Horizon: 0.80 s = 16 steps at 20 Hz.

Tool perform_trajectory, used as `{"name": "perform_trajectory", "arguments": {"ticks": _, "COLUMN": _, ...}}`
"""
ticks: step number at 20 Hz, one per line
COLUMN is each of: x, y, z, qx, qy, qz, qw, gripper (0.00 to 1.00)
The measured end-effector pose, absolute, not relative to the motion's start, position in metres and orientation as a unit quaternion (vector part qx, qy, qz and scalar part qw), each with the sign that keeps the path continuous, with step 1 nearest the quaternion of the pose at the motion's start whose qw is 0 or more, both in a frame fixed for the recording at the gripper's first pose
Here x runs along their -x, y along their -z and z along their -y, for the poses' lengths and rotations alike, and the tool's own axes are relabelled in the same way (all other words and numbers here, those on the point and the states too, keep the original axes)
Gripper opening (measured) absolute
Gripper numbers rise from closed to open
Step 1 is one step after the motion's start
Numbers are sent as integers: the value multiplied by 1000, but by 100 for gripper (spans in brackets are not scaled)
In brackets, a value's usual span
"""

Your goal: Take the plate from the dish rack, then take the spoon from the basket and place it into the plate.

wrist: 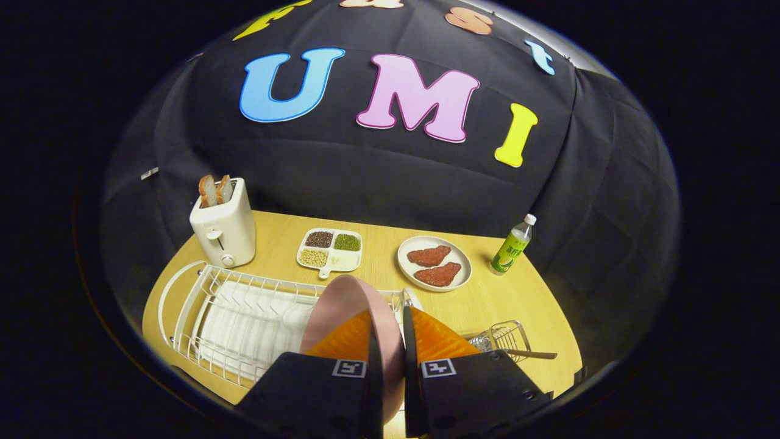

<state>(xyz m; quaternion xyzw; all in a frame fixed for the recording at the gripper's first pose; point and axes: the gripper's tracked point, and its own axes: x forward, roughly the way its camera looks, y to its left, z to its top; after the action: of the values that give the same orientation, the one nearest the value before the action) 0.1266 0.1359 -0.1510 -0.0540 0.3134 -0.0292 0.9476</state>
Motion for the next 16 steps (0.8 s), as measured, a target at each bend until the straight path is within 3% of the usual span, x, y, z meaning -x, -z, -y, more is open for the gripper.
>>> {"name": "perform_trajectory", "arguments": {"ticks": 16, "x": -8, "y": 127, "z": -3, "qx": -107, "qy": -67, "qz": -342, "qw": 931, "gripper": 18}}
